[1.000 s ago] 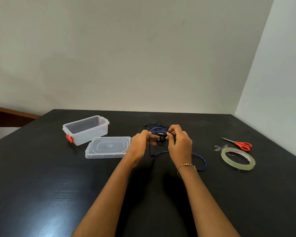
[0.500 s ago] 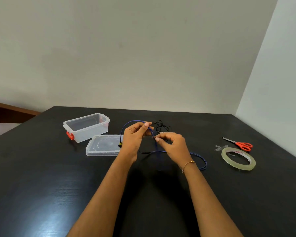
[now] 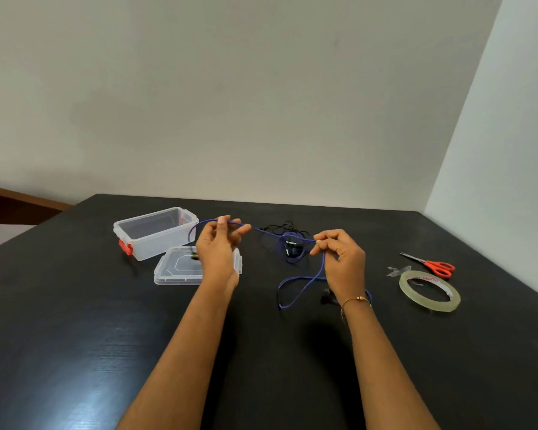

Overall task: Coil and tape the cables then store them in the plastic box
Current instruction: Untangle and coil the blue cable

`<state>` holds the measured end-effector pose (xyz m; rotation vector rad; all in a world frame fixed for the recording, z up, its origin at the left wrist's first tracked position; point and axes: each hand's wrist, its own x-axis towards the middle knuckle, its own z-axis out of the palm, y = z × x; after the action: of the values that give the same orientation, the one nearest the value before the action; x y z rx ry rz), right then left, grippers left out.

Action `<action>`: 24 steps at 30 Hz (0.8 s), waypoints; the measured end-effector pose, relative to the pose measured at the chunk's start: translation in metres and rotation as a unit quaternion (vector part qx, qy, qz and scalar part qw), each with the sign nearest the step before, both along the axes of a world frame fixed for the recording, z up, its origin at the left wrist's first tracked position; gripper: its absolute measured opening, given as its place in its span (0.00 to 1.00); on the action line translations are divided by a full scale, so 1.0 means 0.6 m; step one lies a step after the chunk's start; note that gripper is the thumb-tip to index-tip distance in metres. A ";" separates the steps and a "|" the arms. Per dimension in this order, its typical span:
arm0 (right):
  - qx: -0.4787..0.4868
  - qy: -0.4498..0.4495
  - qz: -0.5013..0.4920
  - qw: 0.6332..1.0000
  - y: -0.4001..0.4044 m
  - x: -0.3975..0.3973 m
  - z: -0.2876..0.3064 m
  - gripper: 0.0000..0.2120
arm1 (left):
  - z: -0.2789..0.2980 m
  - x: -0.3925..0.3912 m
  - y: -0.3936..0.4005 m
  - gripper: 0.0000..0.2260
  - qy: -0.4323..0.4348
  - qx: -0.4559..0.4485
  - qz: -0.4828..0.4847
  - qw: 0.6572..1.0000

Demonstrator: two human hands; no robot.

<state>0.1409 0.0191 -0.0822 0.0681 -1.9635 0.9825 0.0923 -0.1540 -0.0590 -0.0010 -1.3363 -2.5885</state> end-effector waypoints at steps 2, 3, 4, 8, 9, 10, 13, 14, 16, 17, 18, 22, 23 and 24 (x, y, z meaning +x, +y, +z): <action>-0.013 0.004 -0.058 0.998 0.015 -0.004 -0.011 0.14 | 0.002 -0.006 -0.008 0.10 -0.004 0.063 -0.006 0.998; -0.039 0.003 -0.092 0.995 0.023 -0.005 -0.017 0.15 | 0.001 -0.008 -0.011 0.10 -0.007 0.083 -0.011 0.996; -0.076 -0.003 -0.127 0.989 0.031 -0.006 -0.021 0.15 | 0.001 -0.009 -0.013 0.11 -0.009 0.095 -0.016 0.995; -0.105 -0.125 -0.241 0.957 0.055 0.003 -0.030 0.14 | 0.000 -0.003 -0.007 0.11 -0.016 0.114 -0.054 0.992; -0.080 -0.171 -0.236 0.953 0.055 0.005 -0.032 0.15 | 0.001 -0.001 -0.003 0.11 -0.016 0.121 -0.064 0.990; -0.052 -0.218 -0.224 0.948 0.053 0.007 -0.031 0.16 | 0.002 0.002 0.001 0.12 -0.013 0.131 -0.075 0.989; 0.074 -0.355 -0.202 0.910 0.037 0.007 -0.025 0.18 | 0.002 0.007 0.012 0.12 -0.006 0.157 -0.114 0.981; 0.106 -0.366 -0.213 0.900 0.029 0.009 -0.019 0.17 | 0.003 0.009 0.014 0.12 -0.005 0.158 -0.128 0.979; 0.116 -0.265 -0.227 0.930 0.012 0.008 -0.010 0.16 | 0.003 0.013 0.018 0.12 -0.005 0.151 -0.152 0.977; 0.107 -0.170 -0.209 0.957 0.002 0.008 -0.008 0.15 | 0.004 0.015 0.019 0.12 -0.006 0.144 -0.164 0.976; 0.090 -0.088 -0.166 0.978 -0.010 0.008 -0.004 0.14 | 0.005 0.017 0.020 0.12 -0.006 0.138 -0.178 0.974; -0.014 -0.100 0.101 0.990 -0.064 0.015 0.010 0.08 | 0.008 0.027 0.024 0.11 -0.003 0.126 -0.221 0.967; -0.030 -0.137 0.134 0.981 -0.071 0.015 0.009 0.09 | 0.008 0.028 0.025 0.11 0.000 0.128 -0.225 0.966; -0.040 -0.164 0.154 0.974 -0.074 0.015 0.006 0.08 | 0.008 0.029 0.025 0.11 0.002 0.132 -0.225 0.965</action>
<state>0.1498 -0.0255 -0.0785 0.1794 -2.2560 1.3429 0.1097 -0.1391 -0.0544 -0.2984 -1.0745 -3.1240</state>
